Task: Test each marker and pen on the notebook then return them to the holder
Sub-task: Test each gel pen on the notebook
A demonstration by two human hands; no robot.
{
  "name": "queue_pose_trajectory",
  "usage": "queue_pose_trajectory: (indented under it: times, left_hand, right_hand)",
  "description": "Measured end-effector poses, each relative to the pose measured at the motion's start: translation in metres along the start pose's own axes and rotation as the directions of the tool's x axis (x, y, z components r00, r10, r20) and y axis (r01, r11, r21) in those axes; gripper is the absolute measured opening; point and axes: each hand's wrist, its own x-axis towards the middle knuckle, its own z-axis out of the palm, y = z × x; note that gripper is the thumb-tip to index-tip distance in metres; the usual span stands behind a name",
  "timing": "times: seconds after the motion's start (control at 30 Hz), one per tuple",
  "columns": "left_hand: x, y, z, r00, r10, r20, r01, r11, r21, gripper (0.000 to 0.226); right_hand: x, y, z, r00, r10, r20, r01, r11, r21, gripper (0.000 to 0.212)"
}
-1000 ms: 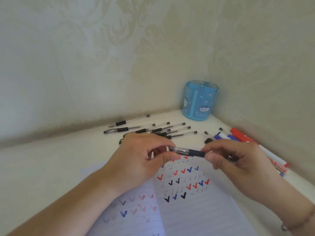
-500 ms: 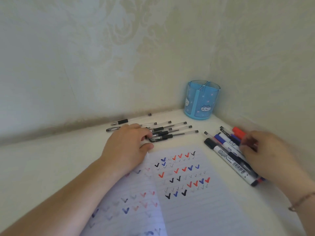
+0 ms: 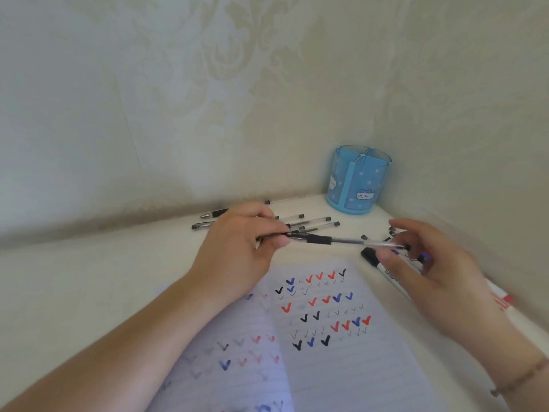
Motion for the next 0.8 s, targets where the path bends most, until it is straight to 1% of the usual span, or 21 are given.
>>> queue_pose_trajectory:
  times: [0.07,0.1,0.13,0.17,0.2,0.23,0.3,0.37,0.47,0.53,0.6,0.7,0.8]
  left_hand:
    - [-0.004,0.007,0.0,1.0,0.005,0.0,-0.005,0.995,-0.103,0.016]
    - [-0.005,0.009,0.0,1.0,0.024,0.015,-0.022,0.993,-0.112,0.018]
    - [-0.007,0.011,0.0,0.998,0.048,0.041,-0.043,0.994,-0.105,0.019]
    - [-0.008,0.013,-0.001,0.994,0.076,0.072,-0.07,0.993,-0.09,0.021]
    - [-0.009,0.016,-0.002,0.989,0.109,0.104,-0.101,0.992,-0.072,0.025]
    - [-0.01,0.019,-0.002,0.98,0.147,0.132,-0.141,0.988,-0.055,0.027]
    - [-0.012,0.025,-0.004,0.952,0.236,0.197,-0.233,0.972,-0.038,0.029]
    - [-0.014,0.029,-0.006,0.92,0.287,0.269,-0.29,0.957,-0.029,0.033]
    - [-0.016,0.028,-0.007,0.913,0.282,0.296,-0.284,0.958,-0.034,0.036]
    - [-0.017,0.028,-0.005,0.918,0.264,0.297,-0.257,0.964,-0.061,0.036]
    - [-0.018,0.031,-0.005,0.913,0.276,0.301,-0.258,0.961,-0.098,0.032]
    - [-0.019,0.035,-0.007,0.89,0.286,0.354,-0.249,0.957,-0.147,0.029]
    - [-0.019,0.037,-0.011,0.865,0.29,0.409,-0.216,0.952,-0.216,0.025]
  right_hand:
    - [-0.002,-0.005,0.001,0.999,-0.04,0.027,0.036,0.99,0.137,0.033]
    - [-0.003,-0.008,0.002,0.997,-0.067,0.03,0.056,0.963,0.265,0.029]
    - [-0.006,-0.012,0.003,0.995,-0.091,0.039,0.067,0.909,0.412,0.023]
    - [-0.009,-0.016,0.005,0.992,-0.113,0.051,0.069,0.848,0.525,0.019]
    - [-0.011,-0.019,0.008,0.989,-0.139,0.058,0.077,0.802,0.593,0.021]
    - [-0.014,-0.021,0.011,0.985,-0.158,0.07,0.079,0.774,0.628,0.029]
    - [-0.018,-0.027,0.015,0.986,-0.157,0.06,0.076,0.734,0.675,0.041]
    - [-0.019,-0.029,0.017,0.991,-0.13,0.019,0.076,0.682,0.727,0.043]
    - [-0.015,-0.027,0.015,0.996,-0.084,0.017,0.038,0.613,0.789,0.044]
    - [-0.015,-0.027,0.015,0.994,-0.102,0.036,0.035,0.621,0.783,0.042]
    - [-0.017,-0.031,0.015,0.99,-0.128,0.067,0.034,0.656,0.754,0.04]
    - [-0.018,-0.035,0.016,0.979,-0.172,0.11,0.042,0.698,0.715,0.035]
    - [-0.018,-0.035,0.015,0.971,-0.216,0.106,0.066,0.663,0.745,0.027]
